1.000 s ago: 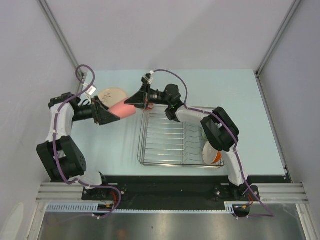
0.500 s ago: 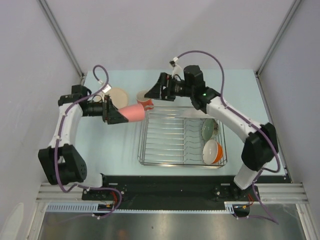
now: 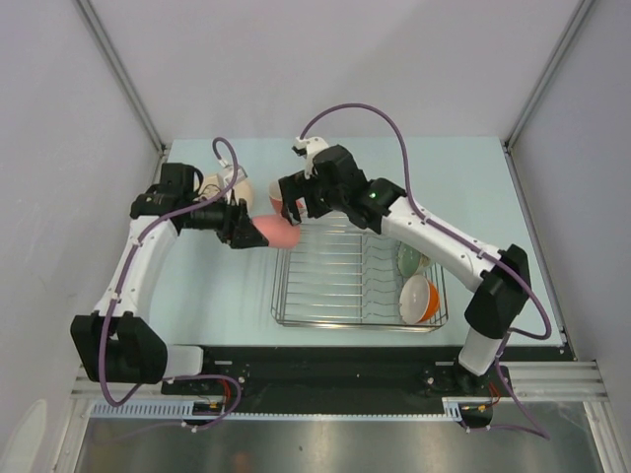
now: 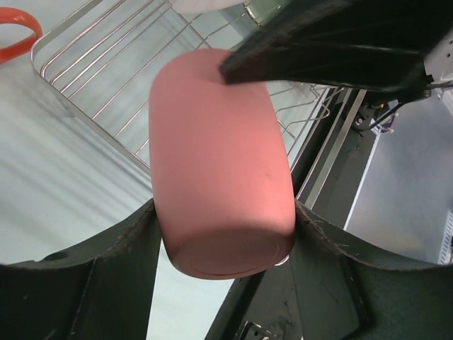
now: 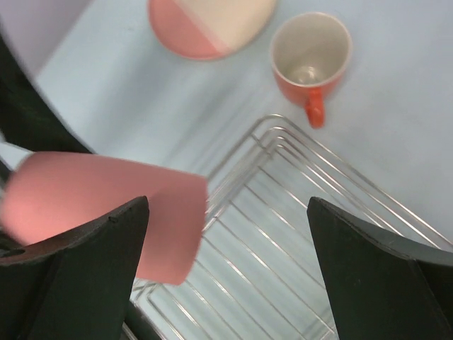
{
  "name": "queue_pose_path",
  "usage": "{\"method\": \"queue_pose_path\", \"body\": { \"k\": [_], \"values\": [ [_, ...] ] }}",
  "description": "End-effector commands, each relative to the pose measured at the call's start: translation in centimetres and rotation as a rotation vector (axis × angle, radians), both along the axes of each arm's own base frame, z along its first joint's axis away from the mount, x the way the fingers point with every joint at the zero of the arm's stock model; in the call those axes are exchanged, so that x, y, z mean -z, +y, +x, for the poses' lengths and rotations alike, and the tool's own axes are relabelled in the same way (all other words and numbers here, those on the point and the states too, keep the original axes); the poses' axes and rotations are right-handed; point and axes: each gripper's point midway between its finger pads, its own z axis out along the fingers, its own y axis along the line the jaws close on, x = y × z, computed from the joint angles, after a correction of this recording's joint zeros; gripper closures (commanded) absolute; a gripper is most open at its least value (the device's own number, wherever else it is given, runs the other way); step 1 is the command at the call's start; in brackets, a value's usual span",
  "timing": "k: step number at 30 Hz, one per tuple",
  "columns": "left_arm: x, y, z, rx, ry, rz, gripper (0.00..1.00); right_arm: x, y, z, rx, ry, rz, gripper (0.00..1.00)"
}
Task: Load the mixed dishes into the dish rack
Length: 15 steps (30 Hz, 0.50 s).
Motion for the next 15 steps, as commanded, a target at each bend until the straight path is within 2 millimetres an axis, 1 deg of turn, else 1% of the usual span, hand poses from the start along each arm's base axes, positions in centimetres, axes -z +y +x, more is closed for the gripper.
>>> {"method": "queue_pose_path", "body": {
  "k": [1,5,9,11,12,13,14,15],
  "values": [
    [-2.9,-0.1,0.0,-0.008,-0.098,0.002,1.00,1.5,-2.5,2.2,0.092,-0.060,-0.132,0.00],
    [-3.3,-0.2,0.0,-0.011,-0.116,0.002,1.00,2.8,-2.4,1.9,0.079,-0.050,-0.158,0.00],
    [-3.5,-0.3,0.2,-0.021,-0.125,-0.001,1.00,2.8,-2.4,1.7,0.078,-0.051,-0.157,0.00],
    [-3.3,-0.5,0.5,-0.028,-0.124,0.007,1.00,2.3,-2.8,2.0,0.092,-0.056,-0.150,0.00],
    [-3.3,-1.2,0.6,-0.020,-0.129,0.011,1.00,1.6,-3.5,2.6,0.113,-0.057,-0.136,0.00],
    [-2.6,-1.2,1.1,-0.038,-0.130,0.050,1.00,0.4,-4.1,2.8,0.134,-0.064,-0.107,0.00],
    [-2.3,-1.7,1.2,-0.035,-0.136,0.067,1.00,-0.6,-4.9,3.2,0.168,-0.078,-0.089,0.00],
    [-2.2,-2.8,1.3,-0.012,-0.149,0.077,1.00,-1.3,-6.1,3.7,0.202,-0.089,-0.074,0.00]
  ]
}}
